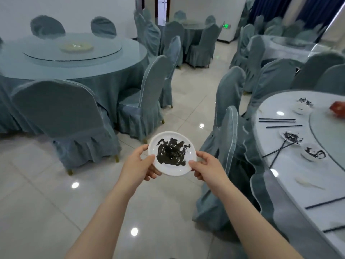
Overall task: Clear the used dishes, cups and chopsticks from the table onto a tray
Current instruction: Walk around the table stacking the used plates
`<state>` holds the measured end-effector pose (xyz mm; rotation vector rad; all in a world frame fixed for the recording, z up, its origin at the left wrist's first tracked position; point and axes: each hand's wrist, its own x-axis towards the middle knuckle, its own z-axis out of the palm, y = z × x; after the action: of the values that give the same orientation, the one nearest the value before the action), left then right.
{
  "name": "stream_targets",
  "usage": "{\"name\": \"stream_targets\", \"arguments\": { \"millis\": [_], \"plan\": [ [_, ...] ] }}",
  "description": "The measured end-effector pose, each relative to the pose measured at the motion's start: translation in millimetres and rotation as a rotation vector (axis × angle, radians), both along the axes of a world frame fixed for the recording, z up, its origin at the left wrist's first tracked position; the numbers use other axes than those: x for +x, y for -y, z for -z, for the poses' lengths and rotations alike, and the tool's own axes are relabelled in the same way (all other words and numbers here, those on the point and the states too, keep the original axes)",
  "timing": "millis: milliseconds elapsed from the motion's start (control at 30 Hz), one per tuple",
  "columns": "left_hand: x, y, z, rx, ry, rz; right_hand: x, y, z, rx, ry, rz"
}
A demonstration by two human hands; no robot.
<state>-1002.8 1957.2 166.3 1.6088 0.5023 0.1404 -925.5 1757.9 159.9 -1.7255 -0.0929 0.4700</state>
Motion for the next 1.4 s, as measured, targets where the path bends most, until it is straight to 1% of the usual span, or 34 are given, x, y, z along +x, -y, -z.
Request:
{"name": "stream_targets", "arguments": {
  "millis": [200, 433, 567, 667, 933, 1100, 1167, 1300, 1400],
  "plan": [
    [85.4, -9.9, 4.2, 0.009, -0.032, 0.115, 71.0, 12.2, 4.4, 0.055, -0.002, 0.224],
    [230.3, 3.5, 1.5, 0.075, -0.035, 0.254, 189.1, 51.2, 15.7, 0.148, 0.006, 0.431],
    [309.2, 19.4, -7.5, 0.068, -0.034, 0.301, 253.1, 78.4, 21.7, 0.178, -0.022, 0.519],
    [365.0, 37.6, -13.5, 0.035, 0.010, 0.343, 294.8, 103.1, 27.6, 0.188, -0.030, 0.586],
    [494.3, 87.1, -4.7, -0.040, 0.007, 0.502, 354.2, 163.3, 38.6, 0.186, -0.078, 0.837],
    [594.2, 119.0, 7.2, -0.090, 0.000, 0.669, 398.6, 188.4, 54.2, 0.152, -0.126, 1.068],
    [626.4, 129.1, 7.3, -0.092, 0.009, 0.721, 410.8, 191.4, 64.4, 0.178, -0.182, 1.145],
    [694.0, 148.5, 10.1, -0.104, -0.028, 0.826, 438.5, 199.9, 83.9, 0.269, -0.279, 1.324],
    [739.6, 163.7, 11.8, -0.082, -0.045, 0.915, 457.0, 205.9, 99.6, 0.331, -0.313, 1.457]
  ]
}}
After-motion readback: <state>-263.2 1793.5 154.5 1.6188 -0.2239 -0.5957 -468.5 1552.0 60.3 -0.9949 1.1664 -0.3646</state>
